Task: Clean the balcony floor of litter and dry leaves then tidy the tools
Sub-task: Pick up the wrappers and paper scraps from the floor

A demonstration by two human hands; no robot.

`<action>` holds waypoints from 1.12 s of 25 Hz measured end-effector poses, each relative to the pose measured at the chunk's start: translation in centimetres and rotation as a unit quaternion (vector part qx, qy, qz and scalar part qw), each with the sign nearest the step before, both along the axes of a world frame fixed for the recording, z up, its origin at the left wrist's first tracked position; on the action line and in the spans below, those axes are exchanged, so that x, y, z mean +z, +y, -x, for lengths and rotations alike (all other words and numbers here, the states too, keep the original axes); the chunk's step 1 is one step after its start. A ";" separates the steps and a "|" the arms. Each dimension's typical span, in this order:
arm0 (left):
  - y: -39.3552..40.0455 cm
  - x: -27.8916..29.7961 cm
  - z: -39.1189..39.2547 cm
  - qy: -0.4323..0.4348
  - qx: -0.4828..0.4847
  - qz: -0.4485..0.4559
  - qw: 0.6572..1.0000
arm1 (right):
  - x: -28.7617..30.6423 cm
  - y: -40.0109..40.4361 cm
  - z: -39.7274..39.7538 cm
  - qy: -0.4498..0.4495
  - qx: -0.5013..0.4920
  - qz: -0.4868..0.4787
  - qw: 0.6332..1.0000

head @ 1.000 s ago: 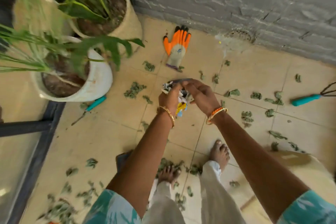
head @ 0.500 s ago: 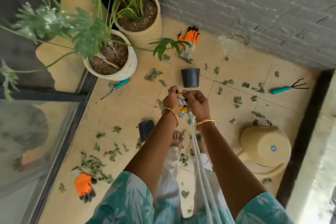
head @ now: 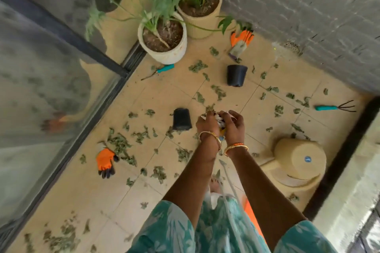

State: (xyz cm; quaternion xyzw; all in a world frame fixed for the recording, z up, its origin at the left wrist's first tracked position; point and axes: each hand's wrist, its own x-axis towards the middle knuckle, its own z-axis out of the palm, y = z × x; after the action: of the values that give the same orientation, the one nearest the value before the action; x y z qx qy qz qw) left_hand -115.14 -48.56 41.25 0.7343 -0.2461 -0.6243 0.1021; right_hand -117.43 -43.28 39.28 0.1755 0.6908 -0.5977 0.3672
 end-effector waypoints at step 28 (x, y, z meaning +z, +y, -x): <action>14.3 10.9 -70.3 0.052 0.624 0.018 0.779 | 10.3 6.4 -66.8 0.036 0.629 0.025 0.776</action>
State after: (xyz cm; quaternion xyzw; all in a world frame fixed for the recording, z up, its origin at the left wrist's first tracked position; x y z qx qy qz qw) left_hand -44.81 -34.30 52.11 0.6918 0.2607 -0.4561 0.4954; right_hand -50.58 -36.87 49.59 -0.3287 0.6448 -0.2569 0.6405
